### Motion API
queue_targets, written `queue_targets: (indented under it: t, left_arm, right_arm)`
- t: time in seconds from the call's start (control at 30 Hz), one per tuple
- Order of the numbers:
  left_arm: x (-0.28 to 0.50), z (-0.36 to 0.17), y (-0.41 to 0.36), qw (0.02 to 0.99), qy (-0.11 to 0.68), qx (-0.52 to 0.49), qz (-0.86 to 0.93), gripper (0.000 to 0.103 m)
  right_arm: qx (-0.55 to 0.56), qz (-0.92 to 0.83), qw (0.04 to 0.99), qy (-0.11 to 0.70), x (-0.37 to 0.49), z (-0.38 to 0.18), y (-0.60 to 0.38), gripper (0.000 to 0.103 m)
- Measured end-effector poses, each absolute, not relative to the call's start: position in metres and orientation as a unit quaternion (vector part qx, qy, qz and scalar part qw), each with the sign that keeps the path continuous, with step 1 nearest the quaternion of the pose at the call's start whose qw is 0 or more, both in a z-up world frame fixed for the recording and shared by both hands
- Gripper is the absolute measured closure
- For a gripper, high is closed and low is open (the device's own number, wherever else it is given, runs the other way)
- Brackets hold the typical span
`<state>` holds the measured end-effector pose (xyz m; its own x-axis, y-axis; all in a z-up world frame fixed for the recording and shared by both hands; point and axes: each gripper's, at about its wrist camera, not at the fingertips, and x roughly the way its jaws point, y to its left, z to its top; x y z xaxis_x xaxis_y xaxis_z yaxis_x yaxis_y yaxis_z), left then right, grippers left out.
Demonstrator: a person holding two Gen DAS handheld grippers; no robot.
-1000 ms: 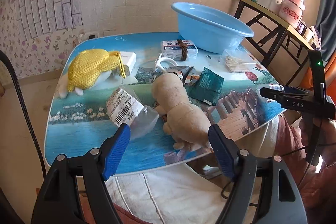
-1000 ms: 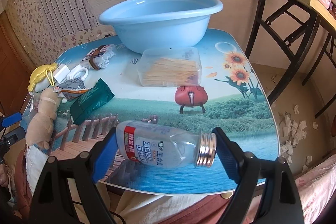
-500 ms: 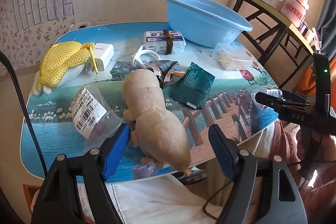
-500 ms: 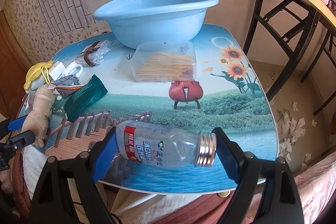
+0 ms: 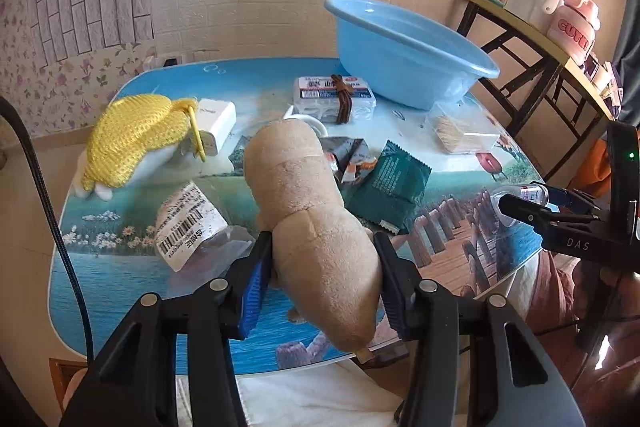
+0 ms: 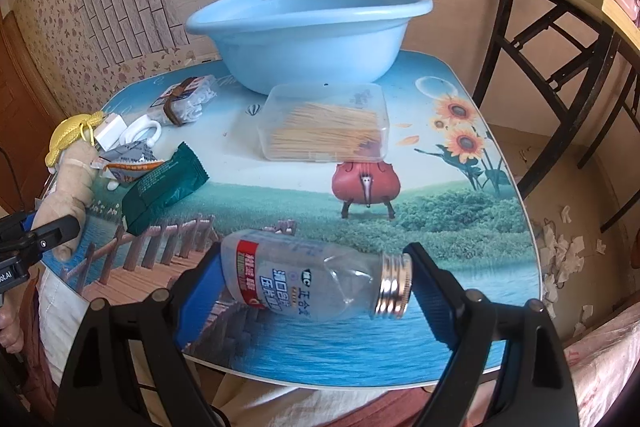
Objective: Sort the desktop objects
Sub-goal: 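Carry the plush toy and bottle into the blue basin and open both tools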
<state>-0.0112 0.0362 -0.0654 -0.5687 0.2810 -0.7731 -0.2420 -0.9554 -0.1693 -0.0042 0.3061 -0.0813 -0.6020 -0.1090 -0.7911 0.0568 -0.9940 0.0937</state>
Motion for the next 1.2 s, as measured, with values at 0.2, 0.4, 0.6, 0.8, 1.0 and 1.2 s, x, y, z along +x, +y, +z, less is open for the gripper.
queue_targets:
  t: [0.2,0.4,0.6,0.8,1.0,1.2]
  left_arm:
    - [-0.011,-0.027,0.033,0.147,-0.030,-0.400,0.904,0.054]
    - [-0.018,-0.001,0.043,0.155,-0.023,-0.375,0.914,0.054]
    - [-0.031,0.010,0.054,0.166,-0.026,-0.365,0.916,0.054]
    - [-0.055,0.017,0.077,0.180,-0.009,-0.366,0.913,0.054]
    - [-0.086,0.027,0.105,0.199,0.003,-0.359,0.912,0.054]
    - [-0.120,0.031,0.129,0.208,0.013,-0.355,0.911,0.054]
  right_arm:
    - [0.413,-0.908,0.055,-0.037,-0.004,-0.057,0.307,0.015]
    - [0.382,-0.921,0.071,-0.031,-0.006,-0.031,0.300,0.015]
    - [0.354,-0.931,0.078,-0.037,-0.014,-0.010,0.302,0.015]
    - [0.338,-0.937,0.083,-0.036,-0.038,0.004,0.309,0.015]
    - [0.325,-0.941,0.087,-0.037,-0.067,0.011,0.320,0.015]
    - [0.316,-0.944,0.092,-0.035,-0.097,0.013,0.327,0.015]
